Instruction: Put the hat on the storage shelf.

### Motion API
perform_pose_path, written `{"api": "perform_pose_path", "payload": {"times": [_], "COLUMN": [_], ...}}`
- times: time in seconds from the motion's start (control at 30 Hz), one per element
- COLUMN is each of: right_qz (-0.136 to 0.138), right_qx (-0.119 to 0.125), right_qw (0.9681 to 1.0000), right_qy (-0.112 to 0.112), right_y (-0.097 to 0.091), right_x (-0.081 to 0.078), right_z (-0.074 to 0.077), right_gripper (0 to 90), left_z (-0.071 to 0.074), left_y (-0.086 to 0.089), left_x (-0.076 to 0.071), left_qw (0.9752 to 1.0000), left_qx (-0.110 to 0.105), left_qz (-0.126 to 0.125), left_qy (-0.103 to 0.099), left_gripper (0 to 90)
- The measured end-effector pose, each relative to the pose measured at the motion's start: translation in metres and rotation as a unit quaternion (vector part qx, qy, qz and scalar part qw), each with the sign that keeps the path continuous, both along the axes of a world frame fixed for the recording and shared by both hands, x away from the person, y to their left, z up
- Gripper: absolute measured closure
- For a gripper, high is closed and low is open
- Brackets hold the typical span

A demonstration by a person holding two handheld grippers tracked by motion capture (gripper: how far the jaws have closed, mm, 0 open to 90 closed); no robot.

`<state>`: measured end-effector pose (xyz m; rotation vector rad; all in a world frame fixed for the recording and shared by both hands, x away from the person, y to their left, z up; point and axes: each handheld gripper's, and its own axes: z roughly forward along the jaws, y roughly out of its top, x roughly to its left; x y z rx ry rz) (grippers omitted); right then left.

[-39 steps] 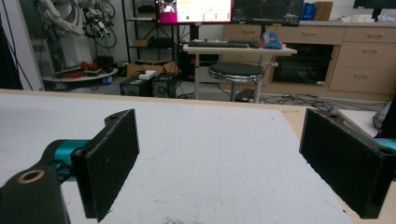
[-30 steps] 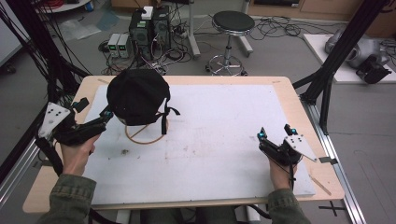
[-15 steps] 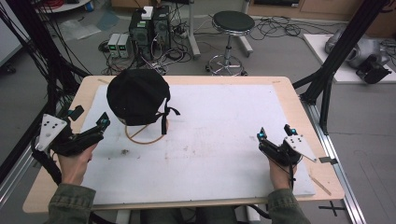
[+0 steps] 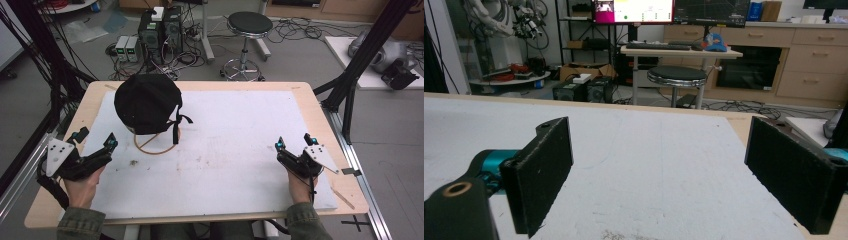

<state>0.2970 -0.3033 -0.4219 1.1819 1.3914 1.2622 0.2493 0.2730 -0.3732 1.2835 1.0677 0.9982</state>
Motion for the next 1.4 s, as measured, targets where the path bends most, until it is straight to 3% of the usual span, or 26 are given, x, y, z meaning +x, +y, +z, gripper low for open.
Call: {"api": "perform_pose_path", "payload": {"times": [0.2, 0.43, 0.67, 1.03, 1.4], "right_qz": [0.003, 0.006, 0.005, 0.007, 0.009], "right_qx": [-0.004, -0.005, -0.003, -0.003, -0.006], "right_qw": [1.0, 1.0, 1.0, 0.9999, 0.9999], "right_qy": [0.001, 0.005, 0.007, 0.009, 0.014], "right_y": [0.0, 0.002, 0.003, 0.003, 0.003], "right_x": [0.0, -0.001, -0.003, -0.007, -0.007], "right_z": [-0.001, -0.002, -0.002, -0.003, -0.005], "right_gripper": [11.1, 11.1, 11.1, 11.1, 11.1], "left_z": [-0.03, -0.05, -0.057, -0.059, -0.061], "left_y": [0.007, 0.009, 0.01, 0.0, 0.002], "left_x": [-0.012, -0.02, -0.023, -0.025, -0.024], "left_qw": [0.9992, 0.9985, 0.998, 0.9983, 0.9984], "left_qx": [-0.024, -0.022, -0.016, 0.019, 0.005], "left_qz": [0.025, 0.044, 0.057, 0.053, 0.054], "left_qy": [0.022, 0.024, 0.023, 0.015, 0.018], "left_gripper": [16.3, 16.7, 16.7, 16.7, 16.7]}}
